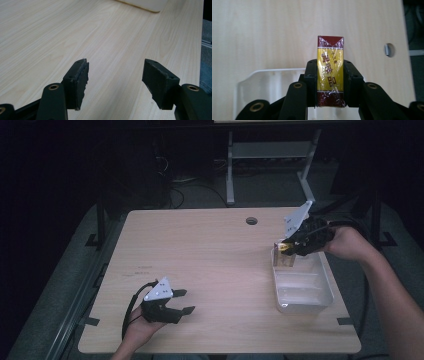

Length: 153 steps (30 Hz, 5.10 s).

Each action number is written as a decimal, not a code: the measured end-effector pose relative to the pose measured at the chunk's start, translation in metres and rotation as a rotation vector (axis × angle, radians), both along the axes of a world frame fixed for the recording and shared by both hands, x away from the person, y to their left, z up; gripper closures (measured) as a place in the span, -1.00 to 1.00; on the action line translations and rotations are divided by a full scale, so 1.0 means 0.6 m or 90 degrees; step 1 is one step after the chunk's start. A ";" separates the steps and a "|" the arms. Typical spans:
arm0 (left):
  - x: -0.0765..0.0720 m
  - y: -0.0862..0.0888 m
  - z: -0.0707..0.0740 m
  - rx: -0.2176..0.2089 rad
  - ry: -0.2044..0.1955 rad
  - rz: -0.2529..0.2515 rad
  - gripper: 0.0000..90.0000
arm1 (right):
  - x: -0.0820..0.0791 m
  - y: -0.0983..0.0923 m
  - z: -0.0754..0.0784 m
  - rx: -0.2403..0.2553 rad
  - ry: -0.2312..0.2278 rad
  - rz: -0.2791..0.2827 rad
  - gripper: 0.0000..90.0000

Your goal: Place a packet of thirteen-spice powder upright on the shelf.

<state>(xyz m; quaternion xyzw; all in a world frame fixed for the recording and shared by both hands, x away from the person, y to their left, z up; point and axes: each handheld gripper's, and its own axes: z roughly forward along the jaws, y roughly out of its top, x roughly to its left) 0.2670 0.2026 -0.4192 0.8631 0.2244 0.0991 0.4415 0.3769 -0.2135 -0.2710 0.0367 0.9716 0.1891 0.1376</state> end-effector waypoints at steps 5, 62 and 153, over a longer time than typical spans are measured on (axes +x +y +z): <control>0.000 0.001 -0.001 0.001 0.001 0.002 -0.18 | 0.023 -0.019 -0.002 0.007 -0.011 -0.037 0.53; 0.000 0.002 -0.005 0.010 0.005 -0.003 -0.22 | 0.119 -0.090 -0.131 -0.001 0.059 -0.234 0.33; -0.003 0.000 -0.002 0.022 -0.006 0.008 -0.34 | -0.065 -0.161 -0.104 0.137 -0.013 -0.256 -0.05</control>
